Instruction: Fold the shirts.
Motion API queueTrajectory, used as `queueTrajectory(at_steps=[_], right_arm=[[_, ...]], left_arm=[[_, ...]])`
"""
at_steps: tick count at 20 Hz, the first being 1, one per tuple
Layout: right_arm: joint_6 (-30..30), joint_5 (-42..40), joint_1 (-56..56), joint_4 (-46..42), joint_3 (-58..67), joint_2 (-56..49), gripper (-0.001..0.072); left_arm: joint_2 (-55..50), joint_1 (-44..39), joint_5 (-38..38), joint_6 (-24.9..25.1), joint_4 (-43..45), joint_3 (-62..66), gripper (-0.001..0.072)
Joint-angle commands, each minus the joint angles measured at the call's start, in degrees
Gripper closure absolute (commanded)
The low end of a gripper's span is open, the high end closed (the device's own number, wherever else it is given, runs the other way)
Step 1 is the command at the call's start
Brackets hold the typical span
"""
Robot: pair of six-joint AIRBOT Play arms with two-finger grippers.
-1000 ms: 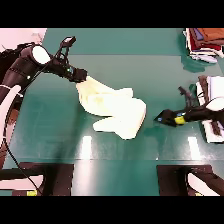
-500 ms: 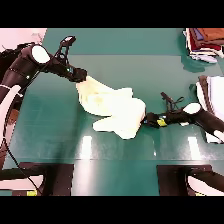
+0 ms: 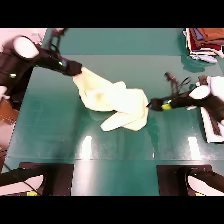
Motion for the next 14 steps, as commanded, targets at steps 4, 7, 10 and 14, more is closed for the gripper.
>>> queueTrajectory(at_steps=[4,7,10,14], right_arm=[[1.3,12.1,-9.4,-13.3,20.3,16.3,0.0698],[1.4,13.9,-13.0,-14.3,28.4,22.0,0.0698],[1.5,15.7,-16.5,-14.3,34.1,25.2,0.0698],[1.6,19.9,-20.6,-14.2,40.3,26.3,0.0698]], left_arm=[[18.1,0.2,0.3,0.0,3.0,12.8,0.0684],[25.0,0.2,0.6,0.0,3.0,18.1,0.0684],[28.3,0.2,0.1,-0.6,2.9,22.1,0.0685],[28.4,0.2,0.5,-0.7,2.5,26.9,0.0685]])
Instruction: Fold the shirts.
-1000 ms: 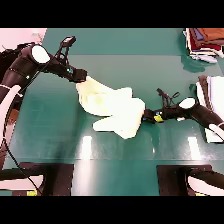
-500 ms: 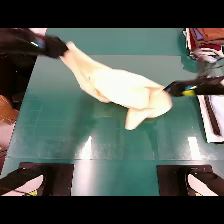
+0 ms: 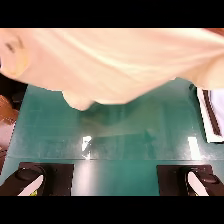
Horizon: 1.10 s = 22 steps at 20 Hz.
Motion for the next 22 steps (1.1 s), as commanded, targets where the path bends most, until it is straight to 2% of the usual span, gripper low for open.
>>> queueTrajectory(at_steps=[1,5,7,9,11,14,17,20,21,22], right_arm=[[0.1,4.3,-3.5,-0.6,6.4,1.0,0.0698],[2.2,10.5,-4.0,0.0,14.7,-5.3,0.0698],[3.8,13.0,-2.5,0.3,16.9,-10.6,0.0698],[6.1,14.1,1.6,-0.1,17.0,-17.0,0.0698],[7.4,15.7,7.1,-3.7,17.0,-24.9,0.0698],[8.2,17.7,14.3,-8.2,17.0,-38.9,0.0698],[8.2,13.1,17.4,-7.8,17.0,-51.4,0.0698],[8.2,6.3,18.1,-7.5,17.0,-58.5,0.0696],[8.2,4.8,18.1,-7.0,17.0,-59.5,0.0687],[8.2,4.0,17.6,-5.3,17.0,-60.0,0.0545]], left_arm=[[1.2,0.1,1.1,-0.3,-0.2,3.5,0.0685],[-0.2,0.1,0.6,0.0,1.4,2.6,0.0685],[-2.9,0.1,-0.7,0.0,6.8,0.8,0.0684],[-7.2,0.1,-3.8,-0.2,11.4,-2.3,0.0684],[-12.8,0.1,-5.8,-0.2,12.2,-7.5,0.0684],[-23.0,0.9,-3.4,-0.2,12.3,-16.5,0.0684],[-34.9,4.5,1.7,-2.8,12.3,-19.5,0.0683],[-41.6,8.2,2.7,-6.7,11.8,-19.4,0.0681],[-42.2,9.3,2.0,-7.1,11.1,-19.4,0.0549],[-42.1,10.2,1.1,-7.1,10.5,-19.4,0.0193]])
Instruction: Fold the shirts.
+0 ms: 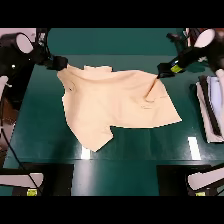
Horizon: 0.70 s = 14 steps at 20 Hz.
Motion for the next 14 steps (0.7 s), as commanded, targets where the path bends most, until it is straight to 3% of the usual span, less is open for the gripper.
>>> queueTrajectory(at_steps=[1,2,6,9,14], right_arm=[[0.1,-5.0,-0.3,4.6,0.1,-5.2,0.0363],[0.1,-5.0,-1.2,7.3,0.1,-4.9,0.0351],[-3.1,0.6,-5.7,14.5,-0.1,-0.5,0.0352],[-4.0,1.5,-8.3,14.5,-6.0,6.7,0.0352],[-4.0,-1.9,-12.3,14.5,-20.8,19.9,0.0352]], left_arm=[[-3.6,3.8,-1.8,-2.3,-1.8,-0.8,0.006],[-2.9,4.8,-4.3,-2.3,-2.0,-0.8,0.01],[2.3,8.5,-17.1,3.1,-2.0,-4.5,0.0101],[11.4,9.2,-13.0,3.3,-2.3,-20.1,0.0101],[23.7,9.2,-3.0,3.3,-17.2,-46.8,0.0101]])
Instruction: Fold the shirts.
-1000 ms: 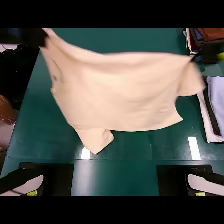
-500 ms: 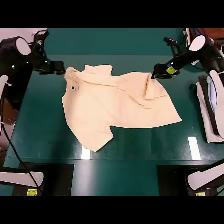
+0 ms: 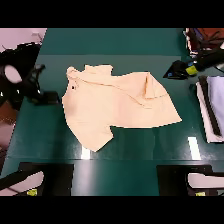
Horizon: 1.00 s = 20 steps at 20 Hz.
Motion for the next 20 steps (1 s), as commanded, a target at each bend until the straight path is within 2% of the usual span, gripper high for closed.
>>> queueTrajectory(at_steps=[1,5,9,10,11,12,13,15,18,20], right_arm=[[-0.4,-3.4,-2.7,0.6,-9.6,8.8,0.0352],[-0.4,-6.6,-4.8,0.6,-17.1,15.5,0.0352],[-0.4,-6.9,-5.3,0.5,-20.2,19.5,0.0353],[-0.4,-6.6,-5.3,0.4,-20.2,20.0,0.0352],[-0.5,-5.9,-5.9,0.2,-20.2,20.5,0.0352],[-0.5,-4.3,-7.2,-0.1,-20.2,20.9,0.0353],[-0.6,-2.1,-9.0,-0.1,-20.2,20.9,0.0352],[-0.8,1.1,-14.1,-1.9,-22.7,21.3,0.0352],[-0.7,0.8,-23.2,-5.9,-33.9,23.1,0.0335],[-0.7,-1.9,-28.7,-5.3,-42.8,23.4,0.0177]], left_arm=[[6.8,0.3,6.6,0.4,-12.4,-16.5,0.0101],[6.7,0.2,12.3,0.9,-20.6,-25.0,0.0101],[6.7,0.2,15.3,1.1,-24.7,-26.7,0.0102],[6.7,0.2,15.5,2.4,-26.5,-26.7,0.0103],[6.8,0.2,15.8,2.9,-27.6,-26.7,0.0172],[6.8,0.2,15.8,3.3,-28.0,-26.3,0.0475],[6.9,0.2,15.6,4.0,-27.9,-25.6,0.069],[6.9,0.2,13.8,4.7,-27.9,-22.8,0.0684],[6.9,0.2,11.4,5.4,-27.9,-17.2,0.0684],[6.9,0.2,11.0,5.4,-27.9,-14.6,0.0684]])
